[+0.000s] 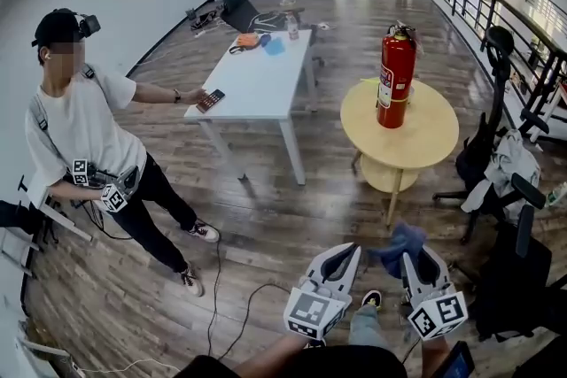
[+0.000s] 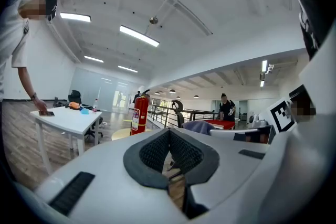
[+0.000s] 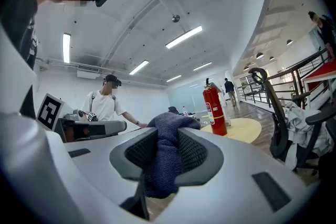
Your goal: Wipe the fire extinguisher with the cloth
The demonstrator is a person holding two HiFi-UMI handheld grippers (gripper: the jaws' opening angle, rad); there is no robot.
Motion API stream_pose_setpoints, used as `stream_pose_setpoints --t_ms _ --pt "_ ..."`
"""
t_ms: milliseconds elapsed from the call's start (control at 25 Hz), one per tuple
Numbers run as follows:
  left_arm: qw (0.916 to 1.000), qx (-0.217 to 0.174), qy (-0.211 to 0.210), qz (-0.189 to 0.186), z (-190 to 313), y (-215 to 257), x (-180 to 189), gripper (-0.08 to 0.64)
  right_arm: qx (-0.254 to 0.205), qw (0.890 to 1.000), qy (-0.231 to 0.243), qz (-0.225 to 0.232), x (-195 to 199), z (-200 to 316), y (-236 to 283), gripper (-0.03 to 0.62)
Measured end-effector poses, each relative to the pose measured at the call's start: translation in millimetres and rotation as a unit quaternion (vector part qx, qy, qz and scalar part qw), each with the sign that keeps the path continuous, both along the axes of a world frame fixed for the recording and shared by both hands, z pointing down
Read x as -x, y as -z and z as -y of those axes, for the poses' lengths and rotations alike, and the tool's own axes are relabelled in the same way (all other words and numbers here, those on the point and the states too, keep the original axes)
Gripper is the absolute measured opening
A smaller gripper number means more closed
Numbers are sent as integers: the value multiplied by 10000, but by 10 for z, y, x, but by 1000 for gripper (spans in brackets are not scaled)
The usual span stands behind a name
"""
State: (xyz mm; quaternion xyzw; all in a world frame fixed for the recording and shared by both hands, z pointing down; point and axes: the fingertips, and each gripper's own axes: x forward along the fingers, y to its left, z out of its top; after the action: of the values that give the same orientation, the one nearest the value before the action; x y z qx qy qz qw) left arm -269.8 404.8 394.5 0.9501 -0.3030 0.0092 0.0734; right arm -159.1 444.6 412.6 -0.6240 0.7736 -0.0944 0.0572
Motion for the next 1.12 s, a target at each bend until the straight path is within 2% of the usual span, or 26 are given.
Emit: stream_pose_setpoints --t_ms 240,520,760,1120 --pt "9999 -31 143 89 678 33 -687 23 78 9995 265 -127 -602 713 30 107" --pt "9995 -71 173 262 1120 22 -1362 23 128 9993 344 -75 -1248 1218 -5 107" --pt "9993 -29 271 260 1540 18 -1572 23 209 9992 273 195 -1534 1576 -70 107" --pt "9995 -8 205 244 2399 -47 -1814 23 206 9993 317 58 -1722 2379 -106 107"
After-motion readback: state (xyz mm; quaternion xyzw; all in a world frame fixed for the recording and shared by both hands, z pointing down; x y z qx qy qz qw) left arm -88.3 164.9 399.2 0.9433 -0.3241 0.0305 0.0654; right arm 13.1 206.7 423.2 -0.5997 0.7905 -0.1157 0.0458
